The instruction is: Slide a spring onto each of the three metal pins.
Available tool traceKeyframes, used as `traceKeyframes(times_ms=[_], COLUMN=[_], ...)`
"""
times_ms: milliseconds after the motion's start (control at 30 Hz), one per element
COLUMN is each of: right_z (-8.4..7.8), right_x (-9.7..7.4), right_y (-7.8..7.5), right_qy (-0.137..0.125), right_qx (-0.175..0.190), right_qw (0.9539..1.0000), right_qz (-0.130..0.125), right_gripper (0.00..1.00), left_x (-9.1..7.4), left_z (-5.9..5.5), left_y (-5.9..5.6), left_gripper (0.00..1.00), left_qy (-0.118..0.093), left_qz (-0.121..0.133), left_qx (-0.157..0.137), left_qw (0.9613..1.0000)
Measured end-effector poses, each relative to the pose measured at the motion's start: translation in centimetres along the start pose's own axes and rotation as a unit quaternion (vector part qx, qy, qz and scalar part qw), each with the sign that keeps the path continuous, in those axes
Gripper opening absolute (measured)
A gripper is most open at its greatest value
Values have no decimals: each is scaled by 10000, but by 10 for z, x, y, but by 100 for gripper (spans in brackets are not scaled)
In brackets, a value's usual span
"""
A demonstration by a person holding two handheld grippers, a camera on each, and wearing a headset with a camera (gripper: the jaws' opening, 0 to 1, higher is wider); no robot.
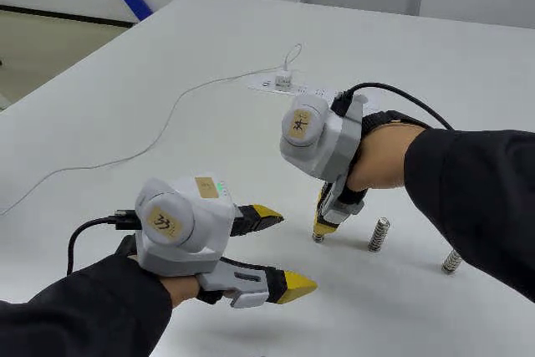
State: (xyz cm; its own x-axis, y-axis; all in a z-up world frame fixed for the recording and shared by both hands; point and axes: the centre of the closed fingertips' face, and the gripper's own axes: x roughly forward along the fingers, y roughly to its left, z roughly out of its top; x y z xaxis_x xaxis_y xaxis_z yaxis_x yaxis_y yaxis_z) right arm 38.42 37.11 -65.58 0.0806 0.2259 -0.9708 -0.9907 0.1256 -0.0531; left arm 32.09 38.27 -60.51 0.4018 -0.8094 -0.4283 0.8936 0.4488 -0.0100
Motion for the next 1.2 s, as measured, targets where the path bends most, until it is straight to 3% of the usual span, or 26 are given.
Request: traceKeyframes(times_ms=[500,900,1200], right_z=[-3,-7,-15], right_x=[5,-28,-52], right_y=[1,-2,11], right_qy=[-80,-434,-899], right_qx=[-33,72,284], right_qw=[10000,9988,9952], right_qz=[-10,-200,-261], right_gripper=[15,20,21], left_x=[1,1,2], left_z=[-3,-4,-3], left_y=[0,-1,-3], left_gripper=[59,60,60], left_qy=[57,73,69], left_qz=[-4,-18,-62], left_qx=[-7,0,29], left_qw=[10000,10000,10000])
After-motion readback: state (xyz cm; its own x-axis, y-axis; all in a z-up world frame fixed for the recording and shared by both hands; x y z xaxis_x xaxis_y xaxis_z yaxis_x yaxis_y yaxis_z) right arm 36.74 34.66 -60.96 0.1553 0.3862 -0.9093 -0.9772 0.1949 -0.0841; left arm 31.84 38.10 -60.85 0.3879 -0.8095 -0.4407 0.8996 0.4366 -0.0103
